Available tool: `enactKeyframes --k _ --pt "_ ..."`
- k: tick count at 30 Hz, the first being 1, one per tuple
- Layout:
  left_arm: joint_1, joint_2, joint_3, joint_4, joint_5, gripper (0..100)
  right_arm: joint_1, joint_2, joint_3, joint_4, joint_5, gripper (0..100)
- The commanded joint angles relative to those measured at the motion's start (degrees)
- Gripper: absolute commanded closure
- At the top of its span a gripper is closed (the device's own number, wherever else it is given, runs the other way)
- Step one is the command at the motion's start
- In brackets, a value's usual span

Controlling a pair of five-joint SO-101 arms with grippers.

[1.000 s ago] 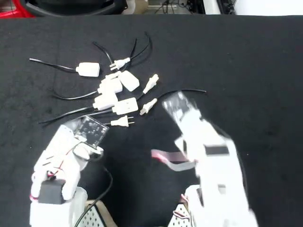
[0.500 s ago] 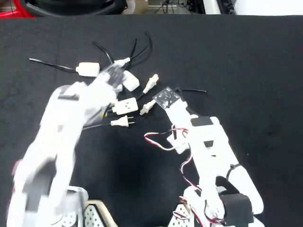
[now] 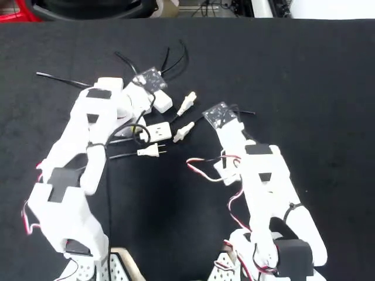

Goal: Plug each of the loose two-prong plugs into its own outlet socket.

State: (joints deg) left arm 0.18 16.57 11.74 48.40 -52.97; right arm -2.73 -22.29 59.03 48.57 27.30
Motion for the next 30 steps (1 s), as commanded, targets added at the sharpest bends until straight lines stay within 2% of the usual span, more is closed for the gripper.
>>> enactKeyframes --k 1,9,16,19,25,30 --pt "0.13 1.93 -3.3 -1.58 -0.88 78 0.7 -0.13 -1.98 -0.79 -0.35 86.4" --pt "-0.04 4.48 -2.77 -1.23 -0.53 78 0.7 -0.04 -1.45 -1.93 -0.44 86.4" --pt "1.27 4.48 -3.3 5.89 -0.53 93 0.88 -0.04 -1.27 -1.93 -0.44 86.4" --pt "1.54 4.4 -3.38 8.44 -0.53 94 0.88 -0.04 -1.27 -1.93 -0.44 86.4" --pt "0.4 -0.18 -7.78 20.31 -0.53 96 0.97 -0.04 -1.19 -1.93 -0.44 86.4" --pt "0.04 -13.27 -7.34 29.8 -0.44 96 0.97 -0.04 -1.19 -1.93 -0.44 86.4"
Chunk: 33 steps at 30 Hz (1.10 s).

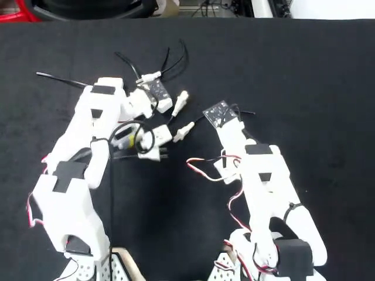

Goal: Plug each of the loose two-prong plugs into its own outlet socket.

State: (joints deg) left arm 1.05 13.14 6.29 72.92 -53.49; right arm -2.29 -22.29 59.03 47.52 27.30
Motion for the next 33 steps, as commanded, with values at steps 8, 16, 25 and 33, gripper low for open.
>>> enactKeyframes --k 8,16,25,33 --pt "-0.66 -31.91 10.42 16.26 -0.18 96 0.53 -0.22 -1.71 -0.44 -0.18 86.4" --pt "6.64 -51.87 46.29 7.03 -3.78 96 0.35 -0.04 -8.92 4.04 -0.44 86.4" --pt "12.97 -78.24 75.3 -8.35 -3.6 91 -8.26 -0.04 -15.52 4.13 -10.9 86.1" --pt "13.58 -85.89 80.31 -8.35 -3.6 71 -19.25 1.71 -21.23 3.96 -41.14 83.8"
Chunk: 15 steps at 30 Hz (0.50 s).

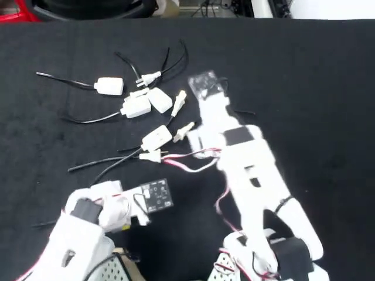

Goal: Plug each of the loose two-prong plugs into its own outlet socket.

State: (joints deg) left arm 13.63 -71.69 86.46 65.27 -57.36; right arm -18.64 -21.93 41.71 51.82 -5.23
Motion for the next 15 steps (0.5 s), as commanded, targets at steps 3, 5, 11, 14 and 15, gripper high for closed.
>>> enactKeyframes --k 3,5,11,14,15 --pt "0.75 -1.41 -0.84 -0.53 2.46 71 -3.96 6.29 -6.2 -1.14 -14.95 78.7" --pt "0.66 -1.41 -3.56 0.79 8.0 71 -3.69 10.51 -8.57 -0.79 -20.31 78.0" --pt "0.66 -1.49 -9.27 7.47 11.6 71 -3.43 21.14 -14.02 -0.62 -27.96 78.3" --pt "0.48 -1.49 -9.01 7.65 11.6 71 -2.46 23.87 -15.87 -0.62 -28.4 78.3" --pt "0.48 -1.49 -8.66 7.38 11.6 71 -2.2 24.4 -16.48 -0.62 -28.48 78.3"
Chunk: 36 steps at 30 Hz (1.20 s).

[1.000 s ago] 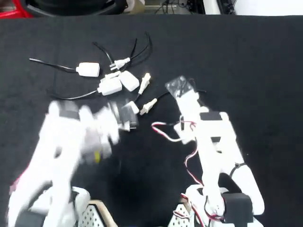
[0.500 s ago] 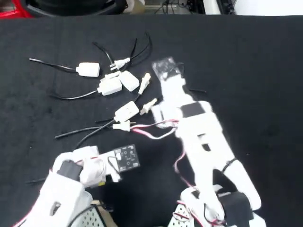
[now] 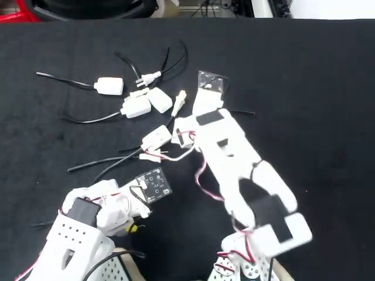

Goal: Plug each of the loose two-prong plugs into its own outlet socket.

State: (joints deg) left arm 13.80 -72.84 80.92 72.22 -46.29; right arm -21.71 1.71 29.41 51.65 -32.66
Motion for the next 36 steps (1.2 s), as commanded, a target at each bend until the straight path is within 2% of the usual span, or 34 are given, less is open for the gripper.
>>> enactKeyframes --k 1,6,17,26,28,33,36 --pt "0.31 -0.35 -2.95 0.35 0.44 71 1.05 1.27 -4.88 -0.44 -1.58 78.3" --pt "0.4 -0.35 -2.68 0.35 0.26 71 1.05 1.19 -6.99 -0.62 -8.62 78.3" --pt "0.57 -0.35 -0.4 -1.76 0.26 71 2.2 6.2 -13.05 -0.97 -15.82 78.4" --pt "0.4 -0.35 -0.13 -1.76 0.18 71 2.73 16.13 -20.35 -0.53 -17.23 78.4" --pt "0.4 -0.35 -0.13 -1.76 0.18 71 2.64 16.22 -20.35 -0.53 -17.14 81.0" --pt "0.57 -0.35 -0.22 -1.76 0.18 71 2.55 16.57 -20.35 -0.62 -16.79 95.5" --pt "0.48 -0.35 -0.22 -1.76 0.18 71 2.55 16.57 -20.0 -0.44 -16.79 96.9"
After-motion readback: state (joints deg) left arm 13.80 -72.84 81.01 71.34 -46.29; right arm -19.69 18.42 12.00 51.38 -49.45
